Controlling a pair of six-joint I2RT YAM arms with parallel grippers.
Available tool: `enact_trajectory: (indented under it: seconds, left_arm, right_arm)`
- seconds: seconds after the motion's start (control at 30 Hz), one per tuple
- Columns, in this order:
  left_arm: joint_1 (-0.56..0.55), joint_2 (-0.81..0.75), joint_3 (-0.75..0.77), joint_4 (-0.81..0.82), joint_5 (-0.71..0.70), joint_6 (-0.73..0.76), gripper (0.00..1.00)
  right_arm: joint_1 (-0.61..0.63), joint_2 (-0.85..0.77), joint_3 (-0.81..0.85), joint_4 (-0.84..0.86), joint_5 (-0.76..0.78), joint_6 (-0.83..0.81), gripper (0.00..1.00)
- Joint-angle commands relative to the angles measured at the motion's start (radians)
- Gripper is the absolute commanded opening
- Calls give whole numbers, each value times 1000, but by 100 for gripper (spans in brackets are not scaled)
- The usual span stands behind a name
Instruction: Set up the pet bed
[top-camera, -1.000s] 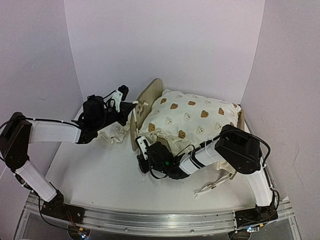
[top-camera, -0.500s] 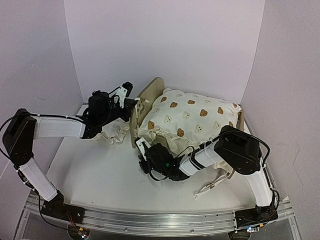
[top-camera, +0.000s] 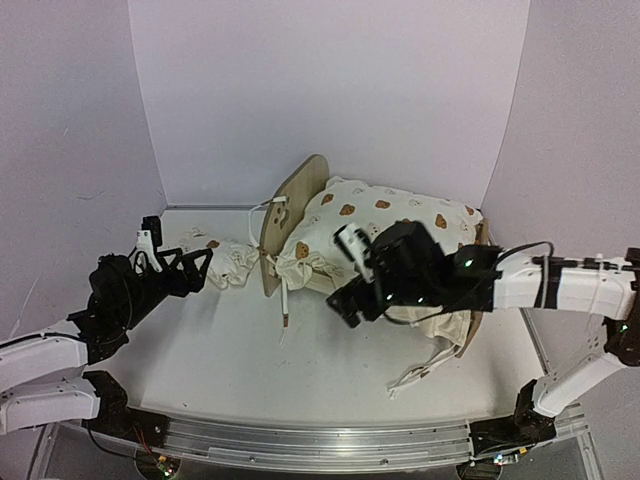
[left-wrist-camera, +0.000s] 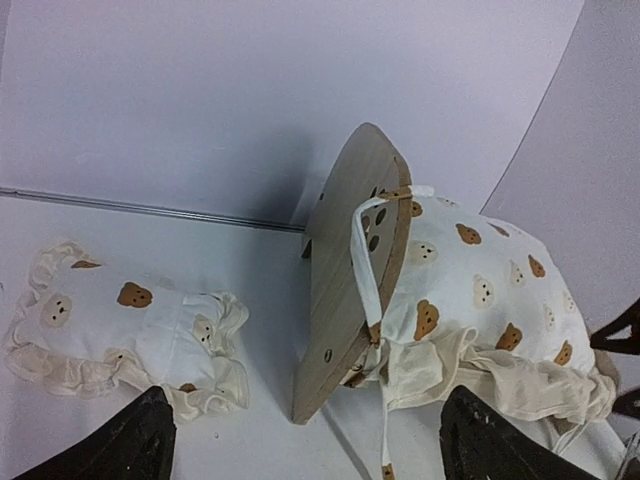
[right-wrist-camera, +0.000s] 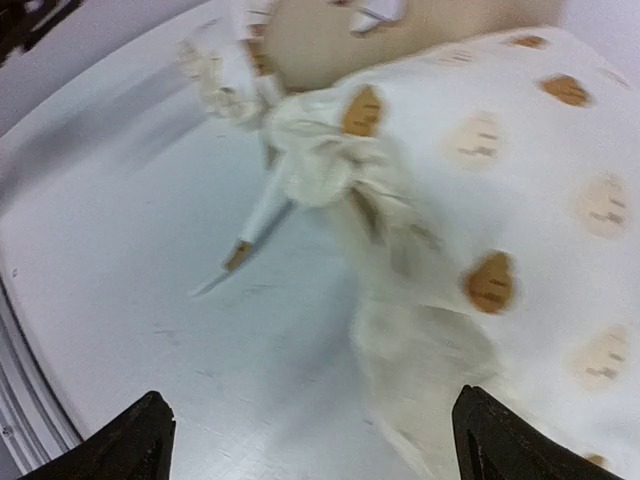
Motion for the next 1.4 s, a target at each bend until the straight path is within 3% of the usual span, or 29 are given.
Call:
enact_trajectory:
  seconds: [0.0, 0.1, 0.23, 0.37, 0.47, 0.57, 0.67, 0.77, 0.83, 0.93, 1.1, 1.2, 1.27, 1.37]
  left_arm:
    - [-3, -79, 48, -202, 46, -270, 88]
    - [-84, -19, 29, -43, 169, -325, 80]
    - [-325, 158, 92, 112, 63, -202, 80]
    - [-353, 323, 159, 187, 34, -185, 81]
    - [-350, 388, 223, 135, -124, -191, 82]
    - [-270, 407, 305, 12, -230, -253, 85]
    - [-68, 431, 359, 3, -8, -363, 83]
    - [16, 511, 476, 6, 197, -295, 87]
    - [46, 562, 550, 1, 274, -277, 86]
    - [87, 623, 600, -15, 292, -298, 77]
    - [93, 728, 684, -18, 363, -247, 74]
    - [94, 755, 683, -19, 368, -256, 63]
    - [94, 759, 664, -19, 364, -271, 61]
    - [93, 754, 620, -17, 352, -284, 45]
  right_arm:
    - [-144, -50, 67, -477, 63, -20, 98]
    - [-154, -81, 108, -619, 100, -31, 98]
    - [-183, -53, 113, -755, 195, 17, 98]
    - [-197, -69, 67, -747, 200, 50, 98]
    - [-197, -93, 37, -685, 159, 40, 98]
    - [-197, -96, 50, -671, 144, 36, 96]
    - [-197, -121, 62, -651, 118, 25, 96]
    - [-197, -155, 71, -628, 95, 17, 96]
    - [-197, -170, 73, -615, 87, 15, 96]
    - [-195, -180, 73, -612, 77, 17, 95]
    - [-195, -208, 63, -614, 76, 25, 95]
    - [-195, -230, 69, -613, 75, 26, 95]
    - [-195, -239, 75, -611, 73, 19, 95]
    - [-196, -237, 90, -609, 75, 10, 95]
